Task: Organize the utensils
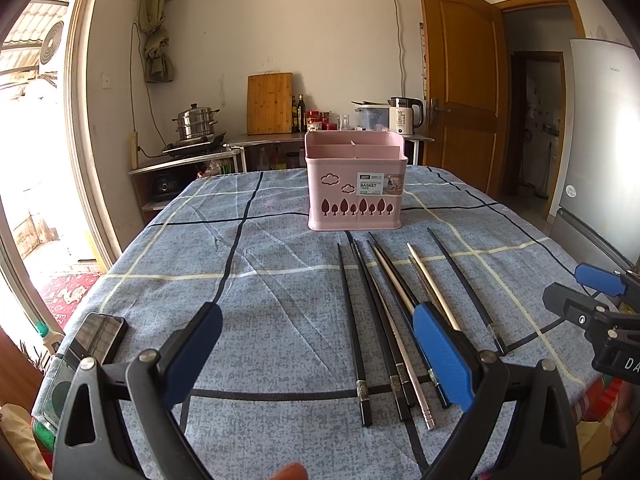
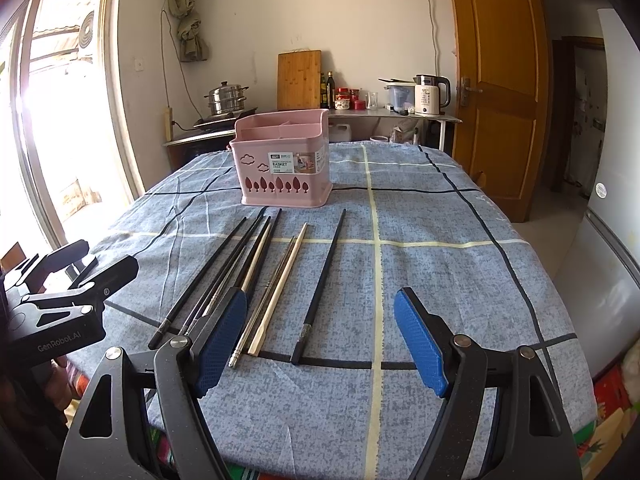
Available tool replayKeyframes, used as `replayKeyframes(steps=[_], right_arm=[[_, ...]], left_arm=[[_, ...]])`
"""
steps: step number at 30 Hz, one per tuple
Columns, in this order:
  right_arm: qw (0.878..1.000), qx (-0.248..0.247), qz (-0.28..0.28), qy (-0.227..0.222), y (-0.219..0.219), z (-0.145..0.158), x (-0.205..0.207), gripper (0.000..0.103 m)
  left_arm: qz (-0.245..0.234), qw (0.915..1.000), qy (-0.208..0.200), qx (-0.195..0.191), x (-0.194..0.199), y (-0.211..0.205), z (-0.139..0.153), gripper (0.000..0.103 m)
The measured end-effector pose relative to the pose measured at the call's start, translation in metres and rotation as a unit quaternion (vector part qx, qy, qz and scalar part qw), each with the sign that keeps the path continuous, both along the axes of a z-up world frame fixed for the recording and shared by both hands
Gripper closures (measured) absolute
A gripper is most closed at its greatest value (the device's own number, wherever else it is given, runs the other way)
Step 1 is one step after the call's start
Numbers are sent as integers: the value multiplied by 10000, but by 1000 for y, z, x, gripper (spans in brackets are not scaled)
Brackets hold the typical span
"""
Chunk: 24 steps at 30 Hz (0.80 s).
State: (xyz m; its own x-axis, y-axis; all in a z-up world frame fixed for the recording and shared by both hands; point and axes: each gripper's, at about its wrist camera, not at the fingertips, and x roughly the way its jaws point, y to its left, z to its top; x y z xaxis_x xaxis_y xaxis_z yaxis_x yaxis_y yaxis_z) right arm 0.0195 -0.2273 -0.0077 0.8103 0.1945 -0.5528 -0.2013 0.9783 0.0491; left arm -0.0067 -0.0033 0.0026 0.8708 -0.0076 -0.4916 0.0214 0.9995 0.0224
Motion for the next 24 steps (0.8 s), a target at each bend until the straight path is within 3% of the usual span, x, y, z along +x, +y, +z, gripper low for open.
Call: replayKeyframes(steps=[24], right_arm=[[10000, 5, 22, -21, 2, 1, -1, 27]], left_arm=[[11, 10000, -45, -7, -4, -2, 3, 5]])
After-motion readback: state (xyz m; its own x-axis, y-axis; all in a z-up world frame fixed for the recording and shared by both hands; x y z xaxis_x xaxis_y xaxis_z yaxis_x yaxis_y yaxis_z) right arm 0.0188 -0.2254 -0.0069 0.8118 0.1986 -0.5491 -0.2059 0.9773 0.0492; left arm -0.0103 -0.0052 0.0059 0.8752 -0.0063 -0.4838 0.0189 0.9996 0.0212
